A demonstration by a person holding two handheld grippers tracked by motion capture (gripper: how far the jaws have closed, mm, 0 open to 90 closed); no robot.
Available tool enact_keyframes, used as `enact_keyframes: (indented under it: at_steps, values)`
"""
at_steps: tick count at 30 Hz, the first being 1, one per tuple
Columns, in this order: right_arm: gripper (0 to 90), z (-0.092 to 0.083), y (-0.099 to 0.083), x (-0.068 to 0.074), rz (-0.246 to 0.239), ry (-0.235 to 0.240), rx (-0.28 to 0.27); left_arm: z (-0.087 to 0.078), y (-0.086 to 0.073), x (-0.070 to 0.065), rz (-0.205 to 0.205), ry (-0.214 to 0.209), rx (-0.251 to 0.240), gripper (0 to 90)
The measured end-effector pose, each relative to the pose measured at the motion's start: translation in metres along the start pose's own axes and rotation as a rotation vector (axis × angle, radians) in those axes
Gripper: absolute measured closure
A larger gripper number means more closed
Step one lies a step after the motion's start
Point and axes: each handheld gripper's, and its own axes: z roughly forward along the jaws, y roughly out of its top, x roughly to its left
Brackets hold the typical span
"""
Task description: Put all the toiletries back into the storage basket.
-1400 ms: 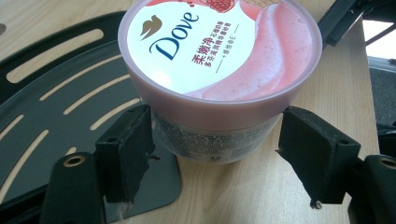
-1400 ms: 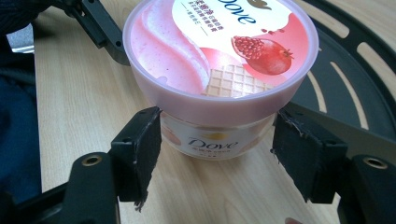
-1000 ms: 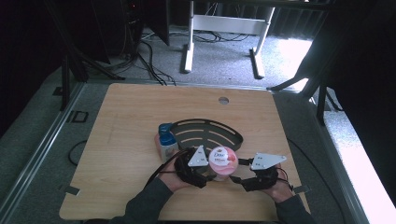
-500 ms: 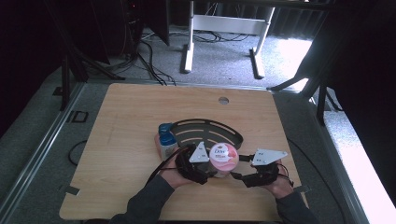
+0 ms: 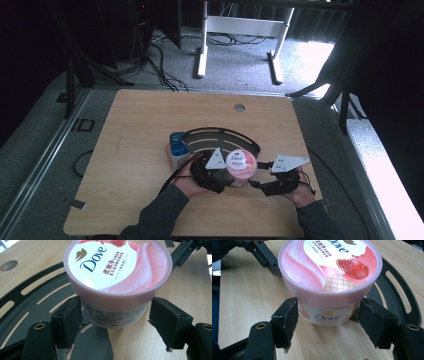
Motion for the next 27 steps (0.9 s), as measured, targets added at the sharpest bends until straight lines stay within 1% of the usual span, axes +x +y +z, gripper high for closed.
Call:
enact_keyframes:
  at_steps: [3,9,19,23,27]
  values:
    - [32.4,0.000,0.000,-0.002,0.002,0.000,-0.001,0.001,0.001,0.001,-0.007,0.003,-0.005,26.7]
    - [32.5,0.001,-0.001,-0.007,0.006,0.001,0.000,0.004,0.003,0.001,-0.004,0.020,-0.004,26.7]
    - [32.4,0.000,0.000,-0.015,0.009,0.007,-0.008,0.007,0.005,0.004,-0.022,0.031,-0.020,26.7]
    - [32.4,0.001,0.001,-0.019,0.011,0.011,-0.006,0.008,0.006,0.005,-0.026,0.042,-0.026,26.7]
    - [32.4,0.002,0.002,-0.021,0.004,0.010,0.004,0.010,0.006,0.006,-0.025,0.048,-0.021,26.7]
